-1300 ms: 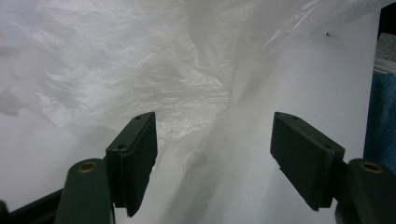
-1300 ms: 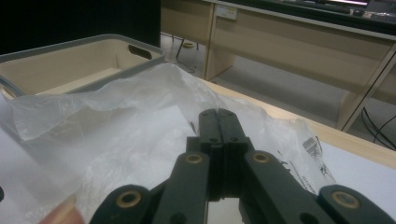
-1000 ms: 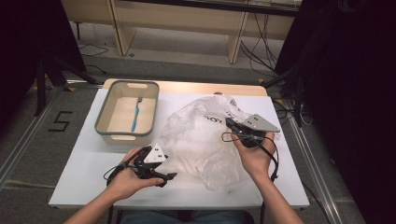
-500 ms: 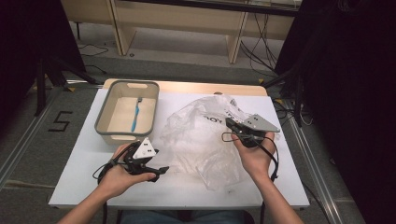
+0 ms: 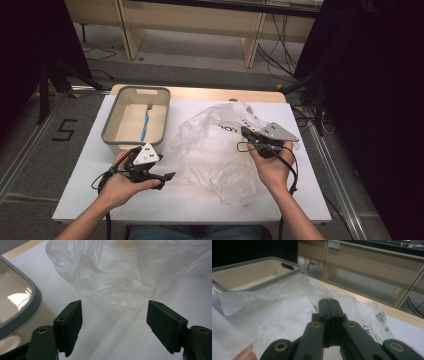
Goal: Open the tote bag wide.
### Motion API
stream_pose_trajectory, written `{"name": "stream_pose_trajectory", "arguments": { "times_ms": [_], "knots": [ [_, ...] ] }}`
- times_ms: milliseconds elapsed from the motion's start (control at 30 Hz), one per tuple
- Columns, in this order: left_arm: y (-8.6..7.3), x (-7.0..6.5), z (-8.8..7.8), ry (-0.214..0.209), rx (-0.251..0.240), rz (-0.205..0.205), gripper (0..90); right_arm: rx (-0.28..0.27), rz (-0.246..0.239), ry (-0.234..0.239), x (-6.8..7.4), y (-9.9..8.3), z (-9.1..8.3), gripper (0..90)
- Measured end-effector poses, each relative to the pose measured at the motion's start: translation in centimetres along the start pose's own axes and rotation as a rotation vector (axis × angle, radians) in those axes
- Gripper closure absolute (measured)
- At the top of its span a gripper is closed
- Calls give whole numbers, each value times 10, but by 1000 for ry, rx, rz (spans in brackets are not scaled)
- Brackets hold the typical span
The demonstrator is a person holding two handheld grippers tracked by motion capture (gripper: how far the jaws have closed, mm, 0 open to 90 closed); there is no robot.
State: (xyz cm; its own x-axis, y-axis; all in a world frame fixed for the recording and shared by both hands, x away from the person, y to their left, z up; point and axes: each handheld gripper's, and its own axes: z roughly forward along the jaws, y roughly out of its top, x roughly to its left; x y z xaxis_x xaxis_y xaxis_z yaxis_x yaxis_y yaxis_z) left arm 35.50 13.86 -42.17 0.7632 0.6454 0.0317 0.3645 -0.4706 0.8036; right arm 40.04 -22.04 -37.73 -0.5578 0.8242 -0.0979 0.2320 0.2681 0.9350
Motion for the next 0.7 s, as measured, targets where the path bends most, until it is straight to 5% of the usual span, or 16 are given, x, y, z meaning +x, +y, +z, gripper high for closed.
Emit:
{"name": "stream_pose_trajectory", "arguments": {
  "times_ms": [700],
  "knots": [
    [2,23,-14,62,-51,-49,246,6,4,-6,-1,-2,-2,900]
  ]
}}
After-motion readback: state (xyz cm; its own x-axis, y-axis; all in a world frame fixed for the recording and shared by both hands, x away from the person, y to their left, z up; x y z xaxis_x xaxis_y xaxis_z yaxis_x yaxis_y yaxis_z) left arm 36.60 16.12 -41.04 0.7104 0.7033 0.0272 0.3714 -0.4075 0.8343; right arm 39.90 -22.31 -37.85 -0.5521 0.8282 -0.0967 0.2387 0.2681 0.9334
